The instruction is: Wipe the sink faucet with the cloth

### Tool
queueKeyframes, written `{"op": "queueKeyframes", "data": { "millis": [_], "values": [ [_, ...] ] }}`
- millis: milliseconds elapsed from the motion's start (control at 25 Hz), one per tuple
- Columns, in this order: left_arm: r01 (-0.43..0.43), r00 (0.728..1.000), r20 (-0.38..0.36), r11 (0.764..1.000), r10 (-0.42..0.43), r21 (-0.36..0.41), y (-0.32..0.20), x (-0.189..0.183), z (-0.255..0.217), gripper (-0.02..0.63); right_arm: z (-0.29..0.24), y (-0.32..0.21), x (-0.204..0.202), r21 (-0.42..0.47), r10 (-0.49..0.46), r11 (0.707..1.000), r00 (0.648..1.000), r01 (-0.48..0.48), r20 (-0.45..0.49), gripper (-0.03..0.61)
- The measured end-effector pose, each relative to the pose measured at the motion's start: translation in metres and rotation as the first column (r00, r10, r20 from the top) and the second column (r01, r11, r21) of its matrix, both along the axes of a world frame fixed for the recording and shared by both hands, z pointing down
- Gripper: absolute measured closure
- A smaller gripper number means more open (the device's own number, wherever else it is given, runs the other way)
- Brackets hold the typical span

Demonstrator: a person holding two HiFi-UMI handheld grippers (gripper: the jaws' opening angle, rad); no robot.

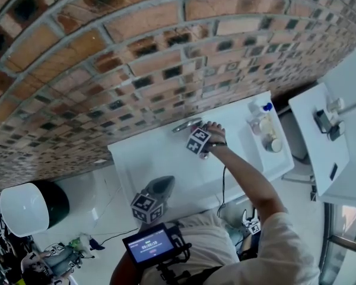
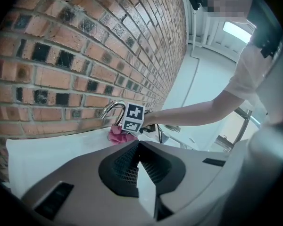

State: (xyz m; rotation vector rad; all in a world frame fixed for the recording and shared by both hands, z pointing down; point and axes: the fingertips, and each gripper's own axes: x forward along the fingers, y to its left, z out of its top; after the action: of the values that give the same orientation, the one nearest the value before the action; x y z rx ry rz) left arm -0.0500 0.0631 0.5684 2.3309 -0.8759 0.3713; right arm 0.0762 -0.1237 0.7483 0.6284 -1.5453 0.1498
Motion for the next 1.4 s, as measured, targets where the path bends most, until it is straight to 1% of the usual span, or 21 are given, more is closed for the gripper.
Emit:
{"op": "queueKeyframes", "data": {
  "millis": [160,320,440,560,600,640,680,720,760,880,1000,1120,1200,1240,1280,1400],
  "values": [
    [0.005,1.0,-0.007,1.0,-0.005,-0.002,0.0,0.003,0.0,0.62,-0.001,-0.006,0.013,-0.036,0.063,0.998,0.995,-0.06,0.084,0.517],
    [0.006,1.0,-0.008,1.0,-0.007,-0.012,0.001,0.006,0.004,0.62,0.003,-0.009,0.024,-0.095,0.143,0.987,0.978,-0.129,0.153,0.518],
    [0.006,1.0,-0.004,1.0,-0.006,-0.019,0.003,0.007,0.008,0.62,0.005,-0.017,0.034,-0.129,0.208,0.974,0.956,-0.184,0.208,0.518],
    [0.005,1.0,0.002,1.0,-0.005,-0.025,0.003,0.006,0.011,0.62,0.012,-0.034,0.029,-0.135,0.232,0.971,0.918,-0.198,0.323,0.518],
    [0.005,1.0,0.005,1.0,-0.005,-0.028,0.003,0.006,0.012,0.62,0.014,-0.035,0.026,-0.161,0.25,0.966,0.901,-0.205,0.355,0.518],
    [0.004,1.0,0.007,1.0,-0.004,-0.03,0.003,0.007,0.012,0.62,0.017,-0.031,0.024,-0.213,0.285,0.953,0.884,-0.217,0.37,0.518],
    [0.003,1.0,0.008,0.999,-0.003,-0.032,0.003,0.007,0.012,0.62,0.02,-0.023,0.024,-0.275,0.328,0.932,0.87,-0.235,0.369,0.518],
    [0.001,1.0,0.007,0.999,-0.001,-0.033,0.002,0.008,0.012,0.62,0.022,-0.019,0.027,-0.318,0.362,0.914,0.859,-0.251,0.361,0.519],
    [0.0,1.0,0.007,0.999,0.0,-0.034,0.002,0.009,0.012,0.62,0.024,-0.018,0.03,-0.339,0.385,0.902,0.853,-0.267,0.353,0.52],
    [-0.002,1.0,0.014,0.999,0.003,-0.041,0.002,0.01,0.014,0.62,0.028,-0.021,0.038,-0.368,0.431,0.878,0.837,-0.304,0.337,0.52],
    [-0.003,1.0,0.017,0.999,0.004,-0.039,0.0,0.011,0.016,0.62,0.032,-0.026,0.041,-0.385,0.464,0.862,0.82,-0.33,0.335,0.522],
    [-0.002,1.0,0.016,0.999,0.002,-0.042,0.0,0.012,0.018,0.62,0.039,-0.034,0.044,-0.385,0.496,0.85,0.794,-0.36,0.352,0.522],
    [0.0,1.0,0.016,0.999,0.001,-0.045,-0.001,0.012,0.02,0.62,0.047,-0.042,0.051,-0.383,0.531,0.833,0.771,-0.399,0.351,0.522],
    [0.002,1.0,0.017,0.999,-0.001,-0.046,-0.001,0.012,0.02,0.62,0.053,-0.043,0.053,-0.401,0.558,0.815,0.753,-0.418,0.349,0.522],
    [0.004,1.0,0.018,0.999,-0.003,-0.047,-0.002,0.012,0.02,0.62,0.058,-0.042,0.053,-0.433,0.591,0.79,0.727,-0.434,0.349,0.522],
    [0.011,1.0,0.017,0.999,-0.01,-0.053,-0.002,0.01,0.022,0.62,0.068,-0.039,0.052,-0.538,0.682,0.71,0.635,-0.454,0.364,0.522]
  ]
}}
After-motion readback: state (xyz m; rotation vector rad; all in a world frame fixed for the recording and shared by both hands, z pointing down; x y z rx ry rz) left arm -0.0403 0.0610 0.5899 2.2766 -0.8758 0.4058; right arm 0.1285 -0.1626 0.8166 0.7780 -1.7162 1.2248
